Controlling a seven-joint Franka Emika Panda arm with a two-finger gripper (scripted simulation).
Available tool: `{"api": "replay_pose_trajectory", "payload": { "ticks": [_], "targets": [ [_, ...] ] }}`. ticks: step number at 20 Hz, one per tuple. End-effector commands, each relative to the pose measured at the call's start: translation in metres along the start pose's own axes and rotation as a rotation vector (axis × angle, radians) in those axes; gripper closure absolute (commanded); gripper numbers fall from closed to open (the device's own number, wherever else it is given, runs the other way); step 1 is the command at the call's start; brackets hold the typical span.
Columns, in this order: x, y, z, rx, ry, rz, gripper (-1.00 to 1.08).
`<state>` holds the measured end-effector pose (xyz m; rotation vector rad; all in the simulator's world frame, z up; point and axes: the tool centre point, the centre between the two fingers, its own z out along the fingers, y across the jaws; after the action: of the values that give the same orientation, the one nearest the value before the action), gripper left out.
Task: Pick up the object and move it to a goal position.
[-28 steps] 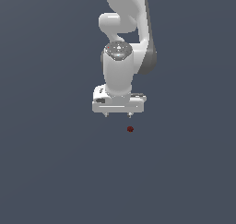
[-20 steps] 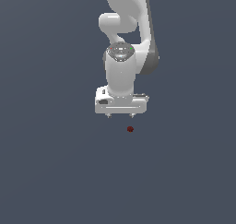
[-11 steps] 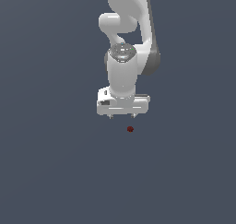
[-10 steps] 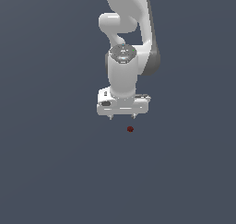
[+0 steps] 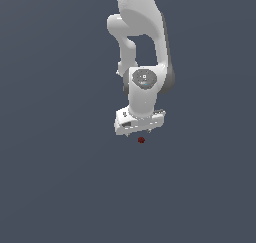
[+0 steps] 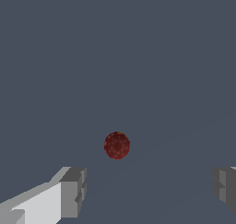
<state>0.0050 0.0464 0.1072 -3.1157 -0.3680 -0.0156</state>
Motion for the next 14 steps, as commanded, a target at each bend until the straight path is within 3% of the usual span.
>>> {"api": "replay_pose_trajectory", "payload": {
  "ticks": [1,7,14],
  "targets": [
    [-0.002,-0.009,0.017,-0.002,-0.005,-0.059,-0.92],
    [-0.005,-0.02,0.039,-0.002,-0.01,-0.132,-0.92],
    [-0.006,-0.02,0.044,-0.002,-0.012,-0.13,-0.92]
  ]
}}
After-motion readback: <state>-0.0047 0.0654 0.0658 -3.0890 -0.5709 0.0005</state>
